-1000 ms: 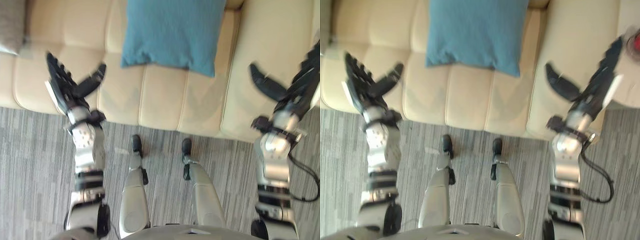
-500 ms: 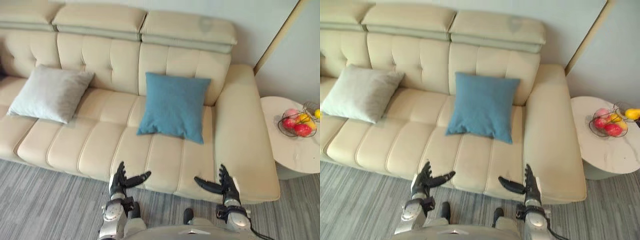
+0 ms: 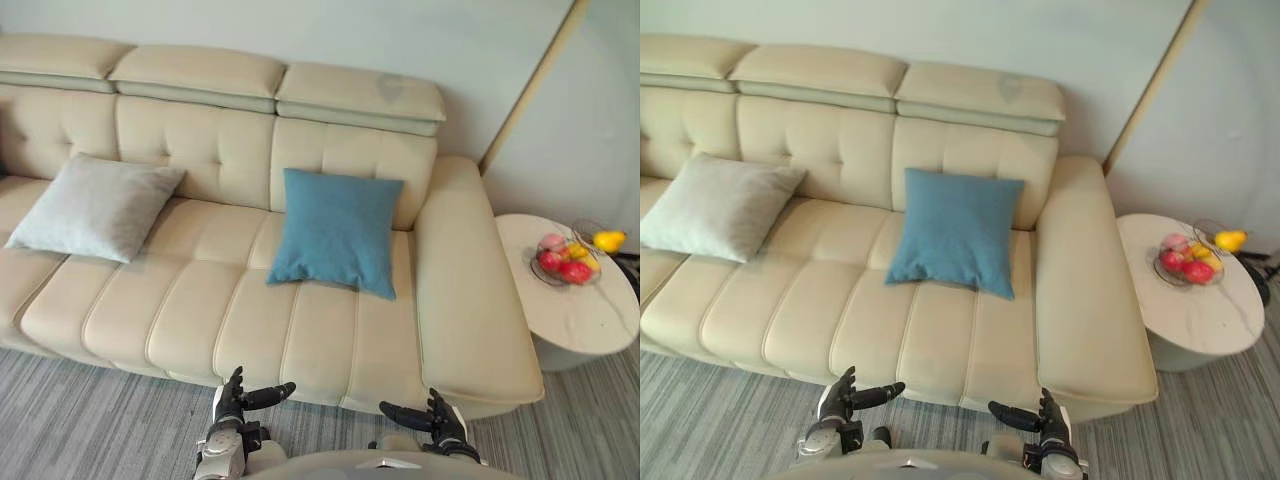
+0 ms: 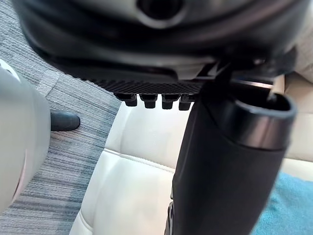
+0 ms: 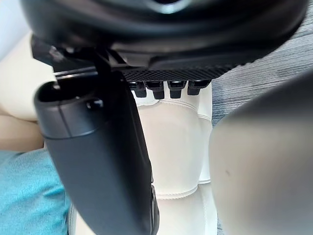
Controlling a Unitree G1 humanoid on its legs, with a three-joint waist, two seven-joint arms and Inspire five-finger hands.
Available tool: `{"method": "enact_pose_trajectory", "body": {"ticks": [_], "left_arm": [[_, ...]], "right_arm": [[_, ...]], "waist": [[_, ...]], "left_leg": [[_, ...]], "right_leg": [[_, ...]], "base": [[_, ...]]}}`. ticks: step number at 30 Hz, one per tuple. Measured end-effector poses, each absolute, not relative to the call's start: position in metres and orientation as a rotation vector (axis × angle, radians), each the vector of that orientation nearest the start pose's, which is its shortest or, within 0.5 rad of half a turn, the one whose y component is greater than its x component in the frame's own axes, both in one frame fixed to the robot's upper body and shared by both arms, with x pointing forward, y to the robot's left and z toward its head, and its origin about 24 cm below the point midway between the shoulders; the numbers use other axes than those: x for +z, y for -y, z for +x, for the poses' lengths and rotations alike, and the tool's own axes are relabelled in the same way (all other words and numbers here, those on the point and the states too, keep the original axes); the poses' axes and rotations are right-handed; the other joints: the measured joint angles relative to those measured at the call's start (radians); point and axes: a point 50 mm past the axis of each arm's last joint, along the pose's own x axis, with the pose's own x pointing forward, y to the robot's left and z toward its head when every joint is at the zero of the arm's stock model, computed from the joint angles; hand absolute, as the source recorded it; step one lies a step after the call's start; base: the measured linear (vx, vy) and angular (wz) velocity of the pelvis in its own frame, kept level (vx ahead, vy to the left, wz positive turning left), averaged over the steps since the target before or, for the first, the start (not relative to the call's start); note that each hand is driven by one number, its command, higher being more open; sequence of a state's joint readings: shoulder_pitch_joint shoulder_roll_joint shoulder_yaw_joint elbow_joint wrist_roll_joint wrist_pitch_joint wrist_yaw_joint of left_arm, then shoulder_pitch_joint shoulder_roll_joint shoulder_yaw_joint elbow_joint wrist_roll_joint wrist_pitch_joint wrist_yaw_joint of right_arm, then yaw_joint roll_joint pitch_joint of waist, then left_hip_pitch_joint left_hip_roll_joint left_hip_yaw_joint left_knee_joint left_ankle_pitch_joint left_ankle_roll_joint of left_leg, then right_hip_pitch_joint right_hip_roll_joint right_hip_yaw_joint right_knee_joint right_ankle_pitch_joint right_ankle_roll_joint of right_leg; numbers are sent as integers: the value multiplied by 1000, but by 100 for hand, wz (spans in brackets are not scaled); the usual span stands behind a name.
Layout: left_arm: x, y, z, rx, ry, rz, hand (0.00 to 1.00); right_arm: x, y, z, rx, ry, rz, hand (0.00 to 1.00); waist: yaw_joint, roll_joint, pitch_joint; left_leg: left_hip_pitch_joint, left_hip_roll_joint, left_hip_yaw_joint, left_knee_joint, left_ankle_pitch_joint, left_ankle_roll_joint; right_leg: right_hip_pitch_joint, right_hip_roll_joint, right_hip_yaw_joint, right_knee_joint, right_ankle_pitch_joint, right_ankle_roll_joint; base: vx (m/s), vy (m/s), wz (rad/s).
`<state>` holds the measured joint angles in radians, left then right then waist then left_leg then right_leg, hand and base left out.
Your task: Pick up cushions and gather them together orderly.
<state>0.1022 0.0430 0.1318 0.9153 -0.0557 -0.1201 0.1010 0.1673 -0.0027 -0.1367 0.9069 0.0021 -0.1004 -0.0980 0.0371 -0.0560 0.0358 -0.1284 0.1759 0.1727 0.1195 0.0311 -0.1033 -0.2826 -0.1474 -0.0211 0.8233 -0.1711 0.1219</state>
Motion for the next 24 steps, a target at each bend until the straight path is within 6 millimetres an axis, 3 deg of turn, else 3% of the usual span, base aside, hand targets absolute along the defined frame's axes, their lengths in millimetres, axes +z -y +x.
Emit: {"method": "enact_pose_trajectory", "body": {"ticks": [1, 2, 3, 4, 5, 6, 7, 8, 10, 12, 13, 14, 15, 16, 19, 21, 22, 24], "left_arm": [[-144, -196, 121, 299, -886, -18, 100], [-144, -197, 121, 303, -884, -17, 100], [-144, -193, 122, 309, -883, -34, 100], [-145, -188, 122, 307, -886, -51, 100], [-143, -183, 127, 296, -870, -61, 100], [-141, -184, 131, 292, -857, -53, 100], [-138, -182, 143, 275, -831, -39, 100], [-136, -174, 149, 238, -820, -33, 100], [-136, -172, 150, 217, -818, -23, 100], [-136, -172, 148, 207, -820, -5, 100], [-133, -174, 153, 213, -799, 3, 100], [-133, -174, 153, 214, -795, 3, 100], [-134, -172, 151, 211, -804, -2, 100], [-135, -169, 150, 203, -813, 2, 100], [-137, -168, 148, 200, -828, 3, 100], [-141, -168, 143, 200, -864, 6, 100], [-143, -176, 137, 211, -881, 28, 100], [-146, -182, 129, 225, -907, 47, 100]], "right_arm": [[-154, 180, 94, -268, -979, 21, 100], [-154, 178, 93, -267, -983, 24, 100], [-153, 180, 101, -265, -973, 20, 100], [-153, 183, 104, -272, -967, 11, 100], [-150, 187, 109, -288, -952, -5, 100], [-150, 185, 113, -291, -942, 1, 100], [-148, 183, 120, -287, -925, 6, 100], [-144, 183, 131, -283, -896, 0, 100], [-145, 179, 130, -287, -901, 19, 100], [-148, 177, 120, -304, -929, 23, 100], [-149, 175, 118, -314, -935, 27, 100], [-149, 177, 116, -323, -940, 23, 100], [-150, 182, 114, -337, -946, 14, 100], [-149, 186, 115, -345, -942, 10, 100], [-149, 183, 115, -339, -943, 18, 100], [-151, 180, 113, -338, -957, 46, 100], [-154, 171, 109, -335, -980, 78, 100], [-157, 167, 103, -334, -1004, 103, 100]], "waist": [[4, -14, -7], [5, -21, -11], [20, -6, -22], [31, 18, -21], [52, 25, -6], [55, 12, 2], [57, 7, 6], [64, 52, 36], [62, 64, 50], [61, 60, 46], [60, 43, 61], [60, 41, 63], [51, 44, 57], [38, 46, 55], [35, 52, 49], [28, 39, 38], [17, 18, 17], [3, 1, -13]], "left_leg": [[-23, -10, -17, 29, 2, -4], [-39, -15, -20, 45, 3, -5], [-86, 1, -29, 59, 11, 4], [-100, 8, -34, 58, 15, 10], [-111, 12, -34, 53, 47, 11], [-130, 3, -32, 66, 50, 7], [-195, 8, -46, 101, 58, -6], [-236, 47, -79, 115, 78, -27], [-232, 74, -86, 99, 100, -25], [-230, 99, -49, 76, 57, -3], [-246, 103, -34, 145, 43, 12], [-251, 100, -36, 212, 39, 8], [-247, 85, -41, 323, -9, 6], [-234, 78, -48, 409, -115, 6], [-192, 79, -53, 441, -227, -7], [-149, 58, -39, 356, -244, -17], [-119, 30, -18, 287, -215, -5], [-74, -4, 4, 202, -178, 11]], "right_leg": [[10, -16, 6, 73, 34, 9], [18, -20, 8, 54, 42, 27], [28, 14, -5, -33, 10, 45], [62, 32, -8, -116, -14, 43], [111, 38, -8, -196, -86, 31], [118, 27, -13, -231, -127, 8], [121, 30, -47, -304, -183, -36], [123, 74, -86, -343, -178, -64], [120, 99, -111, -323, -176, -77], [121, 103, -149, -331, -161, -107], [122, 90, -162, -343, -145, -119], [122, 80, -169, -348, -138, -120], [122, 69, -182, -362, -121, -117], [113, 62, -196, -381, -99, -111], [98, 61, -197, -398, -67, -92], [111, 56, -185, -439, -39, -60], [128, 43, -173, -498, -8, -49], [163, 29, -160, -578, 35, -41]], "base": [[-56, -181, 43], [-81, -189, 22], [-99, -134, 3], [-93, -87, -6], [-152, -151, 1], [-241, -220, 13], [-333, -246, 24], [-311, -160, 22], [-318, -134, 27], [-273, -139, 41], [-121, -57, 33], [-118, -7, 37], [-108, 61, 43], [-130, 91, 38], [-85, 168, 6], [-96, 223, -8], [-80, 192, -9], [-32, 136, -8]]}}
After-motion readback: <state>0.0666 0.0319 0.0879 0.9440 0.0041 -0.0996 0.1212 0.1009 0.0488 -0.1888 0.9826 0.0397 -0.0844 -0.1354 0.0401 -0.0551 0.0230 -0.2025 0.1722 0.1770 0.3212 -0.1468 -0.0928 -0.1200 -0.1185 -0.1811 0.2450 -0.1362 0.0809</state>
